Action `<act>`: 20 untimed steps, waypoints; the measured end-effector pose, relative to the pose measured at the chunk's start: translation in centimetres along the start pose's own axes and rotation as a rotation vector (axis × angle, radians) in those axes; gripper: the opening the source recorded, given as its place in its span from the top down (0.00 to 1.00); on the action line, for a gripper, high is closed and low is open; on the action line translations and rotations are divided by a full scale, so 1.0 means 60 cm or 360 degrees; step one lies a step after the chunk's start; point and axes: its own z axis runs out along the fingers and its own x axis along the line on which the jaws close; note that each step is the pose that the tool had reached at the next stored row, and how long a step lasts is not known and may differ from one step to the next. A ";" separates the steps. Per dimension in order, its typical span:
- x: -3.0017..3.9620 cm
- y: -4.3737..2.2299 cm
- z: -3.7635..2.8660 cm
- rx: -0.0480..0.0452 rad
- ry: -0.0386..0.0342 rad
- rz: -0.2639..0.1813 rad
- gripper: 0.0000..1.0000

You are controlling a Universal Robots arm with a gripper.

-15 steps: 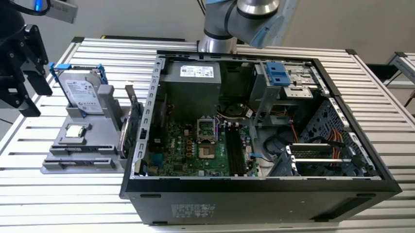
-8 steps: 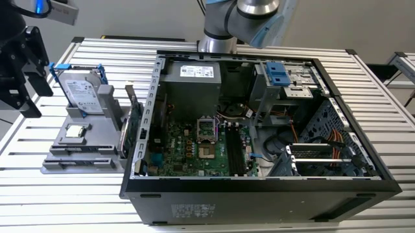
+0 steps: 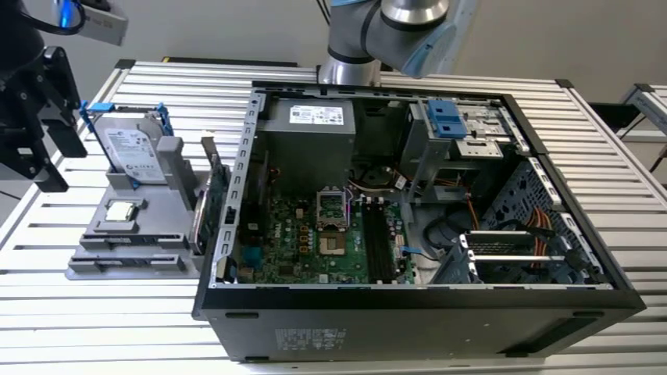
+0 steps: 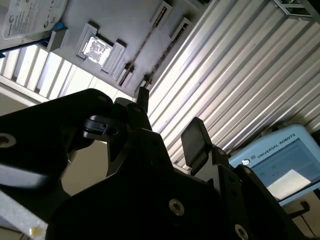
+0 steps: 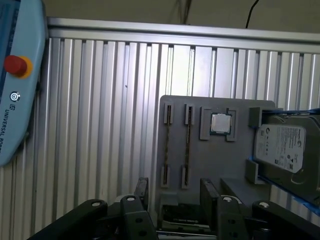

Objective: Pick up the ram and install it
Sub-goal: 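Pick up the ram and move it above insertion slot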

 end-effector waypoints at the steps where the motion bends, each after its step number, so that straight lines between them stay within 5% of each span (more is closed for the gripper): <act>1: 0.000 0.000 0.001 0.0000 0.0000 0.0001 0.00; 20: 0.000 0.000 0.017 0.0000 0.0000 0.0010 0.00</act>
